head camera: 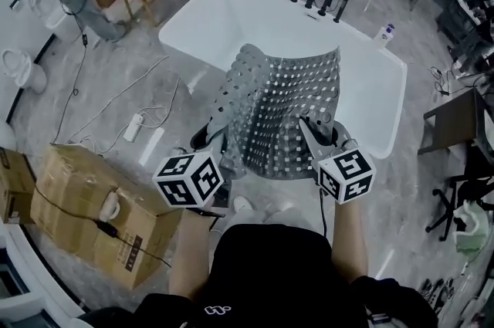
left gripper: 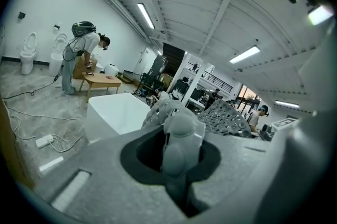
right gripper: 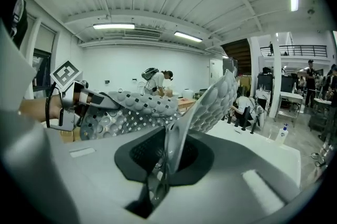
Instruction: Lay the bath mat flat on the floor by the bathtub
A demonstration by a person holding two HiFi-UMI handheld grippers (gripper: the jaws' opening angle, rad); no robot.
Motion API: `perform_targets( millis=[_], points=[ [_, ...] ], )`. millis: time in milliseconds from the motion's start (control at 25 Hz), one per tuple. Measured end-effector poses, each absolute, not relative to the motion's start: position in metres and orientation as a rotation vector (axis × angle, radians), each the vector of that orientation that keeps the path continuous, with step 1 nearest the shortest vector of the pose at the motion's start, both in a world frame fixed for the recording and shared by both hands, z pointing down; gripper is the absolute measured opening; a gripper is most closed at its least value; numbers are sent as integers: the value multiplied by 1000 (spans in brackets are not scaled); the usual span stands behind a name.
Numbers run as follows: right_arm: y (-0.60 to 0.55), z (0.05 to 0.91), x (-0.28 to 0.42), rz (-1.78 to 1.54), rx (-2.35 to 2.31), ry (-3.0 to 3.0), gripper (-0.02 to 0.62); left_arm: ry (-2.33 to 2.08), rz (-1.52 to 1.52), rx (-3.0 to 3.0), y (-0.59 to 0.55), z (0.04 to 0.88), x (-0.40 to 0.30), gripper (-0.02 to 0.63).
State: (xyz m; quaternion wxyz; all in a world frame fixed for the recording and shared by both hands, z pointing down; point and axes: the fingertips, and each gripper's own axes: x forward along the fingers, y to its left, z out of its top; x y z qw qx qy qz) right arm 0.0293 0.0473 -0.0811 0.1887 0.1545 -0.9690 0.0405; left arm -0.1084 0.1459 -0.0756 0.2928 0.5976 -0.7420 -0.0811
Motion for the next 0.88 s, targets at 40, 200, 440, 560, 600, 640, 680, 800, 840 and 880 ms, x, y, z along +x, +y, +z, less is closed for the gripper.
perform_targets(
  millis=[40, 200, 440, 560, 600, 640, 680, 800, 840, 880],
  points=[
    [45, -81, 30, 117, 439, -2723, 26, -1969, -214, 1596, 143, -75, -108, 28],
    [31, -77, 45, 149, 461, -2710, 26, -1940, -195, 1603, 124, -72, -95, 28],
    [8, -76, 59, 193, 465, -2732, 26, -1959, -171, 1587, 110, -79, -80, 28],
    [1, -77, 62, 204, 412, -2742, 25, -1991, -189, 1559, 106, -85, -72, 28],
    [-2, -78, 66, 208, 400, -2746, 25, -2001, -190, 1554, 103, -88, -68, 28],
    [-5, -80, 69, 209, 390, -2752, 25, -2010, -191, 1552, 100, -92, -65, 28],
    [-7, -83, 72, 205, 382, -2759, 25, -2018, -194, 1552, 98, -96, -62, 28],
    [-10, -90, 79, 184, 373, -2782, 25, -2035, -190, 1557, 95, -101, -55, 28],
    [-11, -90, 81, 177, 375, -2785, 25, -2035, -186, 1559, 94, -100, -53, 28],
    [-14, -90, 84, 172, 378, -2786, 25, -2034, -182, 1562, 93, -99, -51, 28]
  ],
)
